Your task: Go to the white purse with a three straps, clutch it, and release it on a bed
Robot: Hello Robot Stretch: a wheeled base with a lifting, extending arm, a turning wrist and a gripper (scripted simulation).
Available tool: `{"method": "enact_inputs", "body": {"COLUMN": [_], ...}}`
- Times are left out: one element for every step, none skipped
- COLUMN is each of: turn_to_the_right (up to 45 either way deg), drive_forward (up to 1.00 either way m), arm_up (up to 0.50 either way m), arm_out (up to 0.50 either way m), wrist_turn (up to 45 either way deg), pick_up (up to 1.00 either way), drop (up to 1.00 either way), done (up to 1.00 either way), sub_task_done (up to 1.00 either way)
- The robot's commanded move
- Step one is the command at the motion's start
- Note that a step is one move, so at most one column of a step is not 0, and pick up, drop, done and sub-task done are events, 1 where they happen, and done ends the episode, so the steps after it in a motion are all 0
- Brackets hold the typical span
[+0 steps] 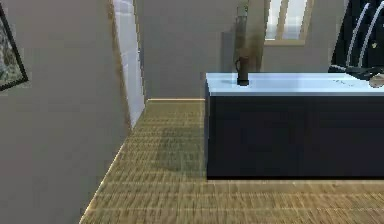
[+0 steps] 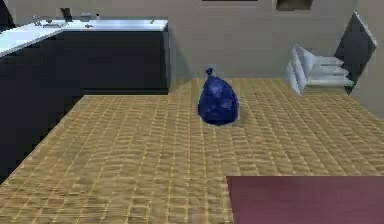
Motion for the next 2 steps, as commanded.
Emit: {"method": "enact_inputs", "body": {"turn_to_the_right": [-45.0,-45.0], "drive_forward": [0.0,0.0], "arm_up": [0.0,0.0], "arm_out": [0.0,0.0], "wrist_turn": [0.0,0.0], "pick_up": [0.0,0.0], "drop": [0.0,0.0], "done": [0.0,0.0], "sub_task_done": [0.0,0.0]}}
